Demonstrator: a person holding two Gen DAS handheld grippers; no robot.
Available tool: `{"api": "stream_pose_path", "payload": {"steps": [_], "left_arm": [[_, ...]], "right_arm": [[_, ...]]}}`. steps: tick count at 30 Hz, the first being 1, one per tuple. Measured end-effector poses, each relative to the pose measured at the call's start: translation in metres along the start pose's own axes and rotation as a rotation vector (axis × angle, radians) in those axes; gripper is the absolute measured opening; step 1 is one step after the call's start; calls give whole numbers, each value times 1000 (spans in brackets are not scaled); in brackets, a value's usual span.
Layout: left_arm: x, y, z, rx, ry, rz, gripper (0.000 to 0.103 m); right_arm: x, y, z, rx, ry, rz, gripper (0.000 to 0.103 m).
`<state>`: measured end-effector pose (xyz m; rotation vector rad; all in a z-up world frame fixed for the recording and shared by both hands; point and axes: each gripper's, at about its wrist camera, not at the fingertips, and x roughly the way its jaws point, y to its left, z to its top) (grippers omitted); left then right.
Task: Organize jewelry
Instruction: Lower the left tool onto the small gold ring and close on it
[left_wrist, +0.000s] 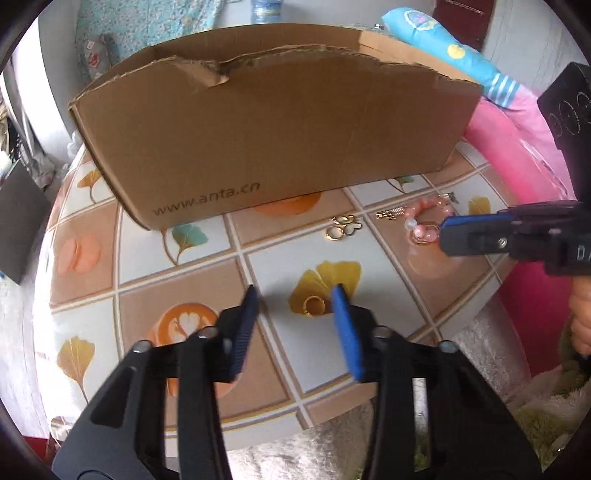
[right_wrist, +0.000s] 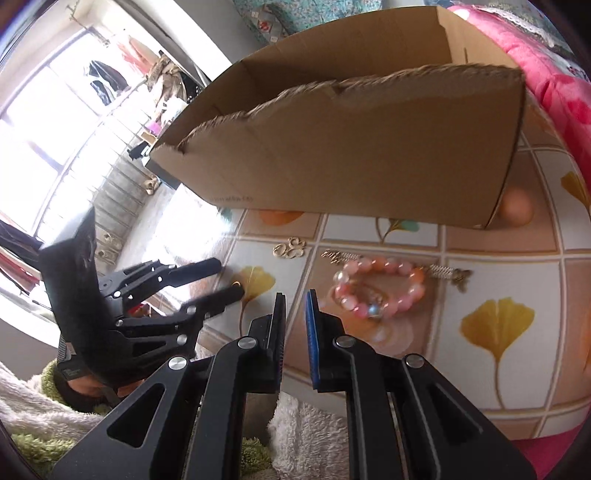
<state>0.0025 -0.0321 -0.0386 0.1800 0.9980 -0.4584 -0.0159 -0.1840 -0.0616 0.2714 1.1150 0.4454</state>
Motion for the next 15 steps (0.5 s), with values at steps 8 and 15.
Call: {"api": "stream_pose_path", "payload": {"steps": [8,15], "left_arm": [[-5,-7,-4,69,12,62,20],[-2,-19,-3,99,9,66,10]], "right_arm": [[6,10,1,-18,-3,-38,12],[11,8,4,-15,9,-41,12]]}}
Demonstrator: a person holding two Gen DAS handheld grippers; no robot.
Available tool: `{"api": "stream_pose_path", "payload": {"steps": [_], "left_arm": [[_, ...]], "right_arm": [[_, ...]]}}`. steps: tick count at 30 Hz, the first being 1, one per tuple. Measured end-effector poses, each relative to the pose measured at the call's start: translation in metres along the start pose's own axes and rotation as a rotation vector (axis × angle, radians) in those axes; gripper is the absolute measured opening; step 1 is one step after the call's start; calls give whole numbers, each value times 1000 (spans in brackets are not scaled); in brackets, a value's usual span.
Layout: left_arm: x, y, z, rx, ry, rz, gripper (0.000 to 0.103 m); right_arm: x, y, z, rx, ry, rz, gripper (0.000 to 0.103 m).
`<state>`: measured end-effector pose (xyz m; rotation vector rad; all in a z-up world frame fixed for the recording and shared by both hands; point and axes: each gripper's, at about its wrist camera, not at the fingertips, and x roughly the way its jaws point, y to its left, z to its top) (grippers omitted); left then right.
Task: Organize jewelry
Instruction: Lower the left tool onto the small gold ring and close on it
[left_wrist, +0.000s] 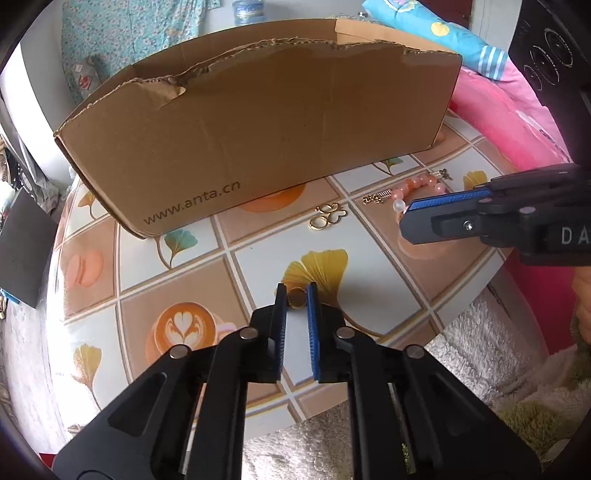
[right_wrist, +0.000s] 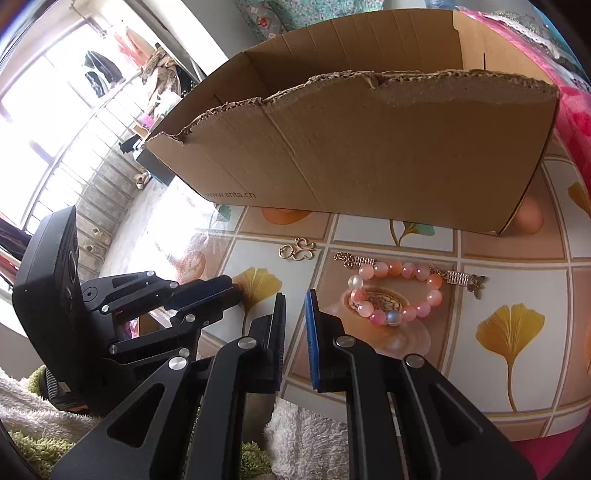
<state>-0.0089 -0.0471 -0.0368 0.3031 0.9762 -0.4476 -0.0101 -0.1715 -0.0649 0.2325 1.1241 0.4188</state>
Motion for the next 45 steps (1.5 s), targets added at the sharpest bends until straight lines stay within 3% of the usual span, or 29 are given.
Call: {"api": "stream_pose_path", "payload": {"steps": [10,20,30,39,45], "left_arm": [[3,9,5,-31,-20,-4,10],[4,34,1,-116,-40,6,10],[-2,47,-9,-117,-57,-10,10],[-4,49,-10,-118,-66,-15,10],[-4,47,-10,-116,-68,-15,10]], "right_arm": [[-3,4,2,-12,-26,-22,12],[16,26,16,-108,-4,-66,12],[32,39,29,-280,6,-236,12],[52,56,26,-385,45,-286,12],[57,66,27,-408,37,-298,23]]}}
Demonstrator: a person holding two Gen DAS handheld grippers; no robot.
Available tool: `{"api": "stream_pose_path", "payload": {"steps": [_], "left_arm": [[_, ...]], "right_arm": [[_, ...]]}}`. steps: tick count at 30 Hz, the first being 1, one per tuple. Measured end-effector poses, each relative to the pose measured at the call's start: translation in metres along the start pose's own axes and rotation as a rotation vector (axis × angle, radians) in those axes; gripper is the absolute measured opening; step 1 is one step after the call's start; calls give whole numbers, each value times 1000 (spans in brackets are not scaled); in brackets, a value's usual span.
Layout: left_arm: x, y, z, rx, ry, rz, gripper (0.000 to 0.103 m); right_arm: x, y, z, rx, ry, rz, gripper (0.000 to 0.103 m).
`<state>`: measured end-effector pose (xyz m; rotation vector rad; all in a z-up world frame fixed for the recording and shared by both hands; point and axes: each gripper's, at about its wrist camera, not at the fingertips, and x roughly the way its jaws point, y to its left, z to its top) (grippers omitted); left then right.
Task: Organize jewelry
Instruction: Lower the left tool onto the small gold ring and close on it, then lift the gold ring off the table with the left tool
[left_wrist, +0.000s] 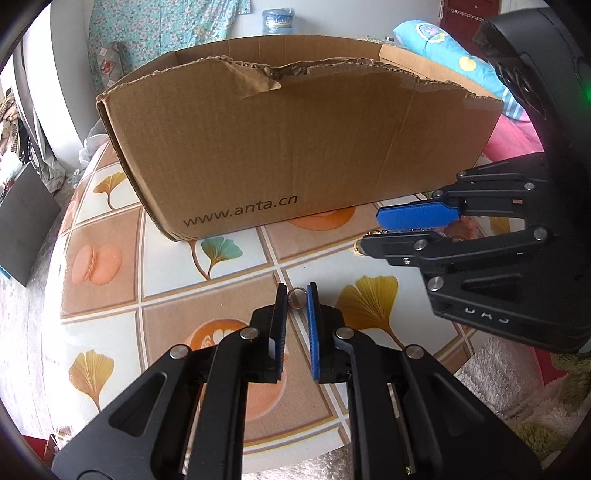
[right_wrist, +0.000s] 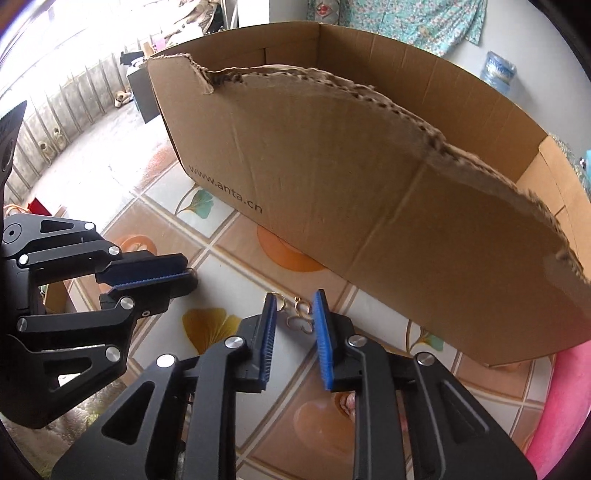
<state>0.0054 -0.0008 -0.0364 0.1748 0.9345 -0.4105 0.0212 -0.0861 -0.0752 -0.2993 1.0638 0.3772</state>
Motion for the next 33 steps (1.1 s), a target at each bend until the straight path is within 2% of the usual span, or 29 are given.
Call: {"api": "stream_pose_path", "payload": {"steps": [6,17,28,31,33], "left_arm": [[0,0,0,-4,-2,-2,10],[0,0,0,-3,-2,0,10],[0,0,0,2,-2,-1,10],[0,-1,1,3,-3,0,10],[0,-1,0,2,-4,-1,10]], "right_arm": [[-5,-5,-3,46,-2,60,27],[-7,-27,-11,96,3,70,27],[-1,-16,-11,1,6,66,26],[-1,-20,-10,-20,15,97,23],[1,-22,-7,-27,27,110,16]]}}
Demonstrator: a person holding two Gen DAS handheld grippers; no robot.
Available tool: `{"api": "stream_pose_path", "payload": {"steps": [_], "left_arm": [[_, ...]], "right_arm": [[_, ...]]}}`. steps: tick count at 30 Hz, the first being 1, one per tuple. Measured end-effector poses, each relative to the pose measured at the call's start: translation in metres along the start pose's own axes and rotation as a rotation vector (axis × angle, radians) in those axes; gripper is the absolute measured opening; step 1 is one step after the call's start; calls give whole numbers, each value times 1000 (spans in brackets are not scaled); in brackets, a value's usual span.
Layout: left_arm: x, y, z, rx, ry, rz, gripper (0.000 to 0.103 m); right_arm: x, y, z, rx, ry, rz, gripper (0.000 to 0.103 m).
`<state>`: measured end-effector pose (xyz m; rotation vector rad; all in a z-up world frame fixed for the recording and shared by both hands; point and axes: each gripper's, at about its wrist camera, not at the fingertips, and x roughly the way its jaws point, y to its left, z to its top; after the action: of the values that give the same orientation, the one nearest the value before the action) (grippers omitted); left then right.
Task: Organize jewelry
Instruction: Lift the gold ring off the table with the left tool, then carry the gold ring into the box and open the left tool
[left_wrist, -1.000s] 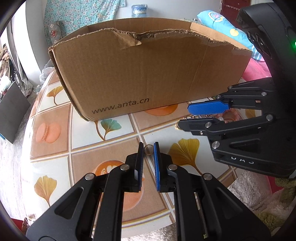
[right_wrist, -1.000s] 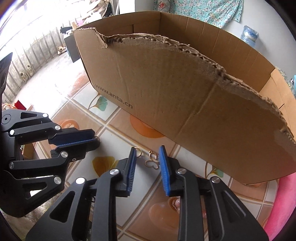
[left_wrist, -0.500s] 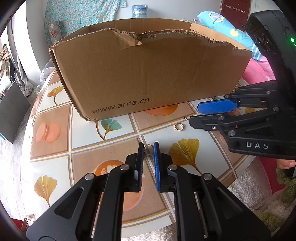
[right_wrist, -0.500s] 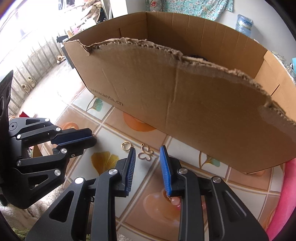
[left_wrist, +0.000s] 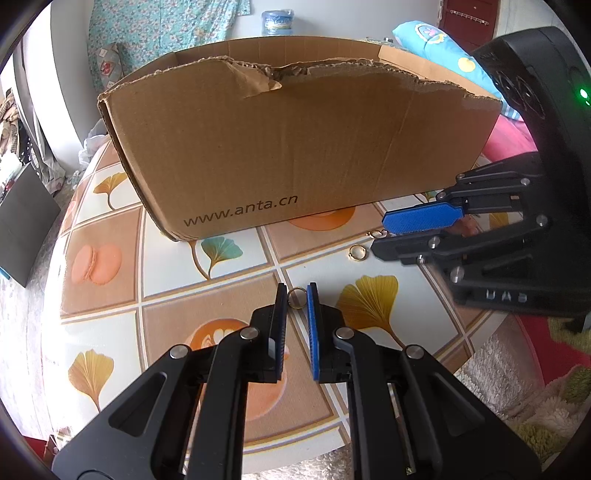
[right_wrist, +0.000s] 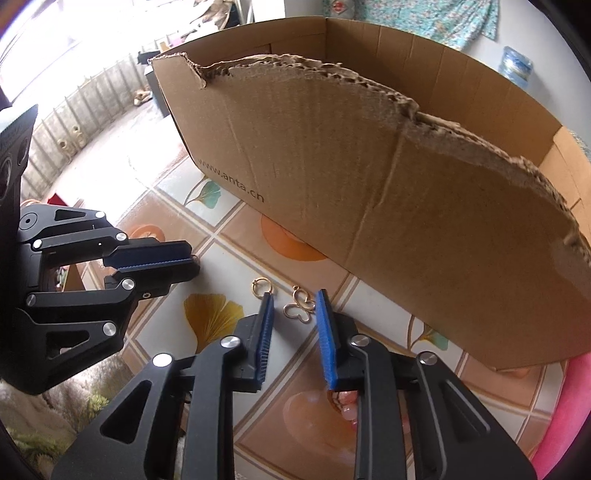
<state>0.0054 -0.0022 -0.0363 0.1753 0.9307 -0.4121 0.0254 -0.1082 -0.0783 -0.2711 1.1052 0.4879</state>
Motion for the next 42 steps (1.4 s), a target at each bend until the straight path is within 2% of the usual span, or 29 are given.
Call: {"api": "stream_pose_path", "payload": {"steps": [9,17,23,29,36,42], "left_arm": [[0,-1,0,5,0,3,10],[-1,-1,0,-6,-9,-9,10],[-4,5,-1,-18,-12,-29,10],[-16,5,2,-2,-49,-32,10],[-63,5,14,15,-164,-101,10],[-108,7,59,96,-301,-129,10]], "right_arm": [[-2,-10,0,52,-4,37,16],[-20,-25,-6,111,-20,57,16],[-32,-29,-6,136,-52,58,16],[-53,-28,-7,153,-106,58,16],[-94,-17,-5,153,-188,87,16],[-150,-30,21,143,-326,122,16]]}}
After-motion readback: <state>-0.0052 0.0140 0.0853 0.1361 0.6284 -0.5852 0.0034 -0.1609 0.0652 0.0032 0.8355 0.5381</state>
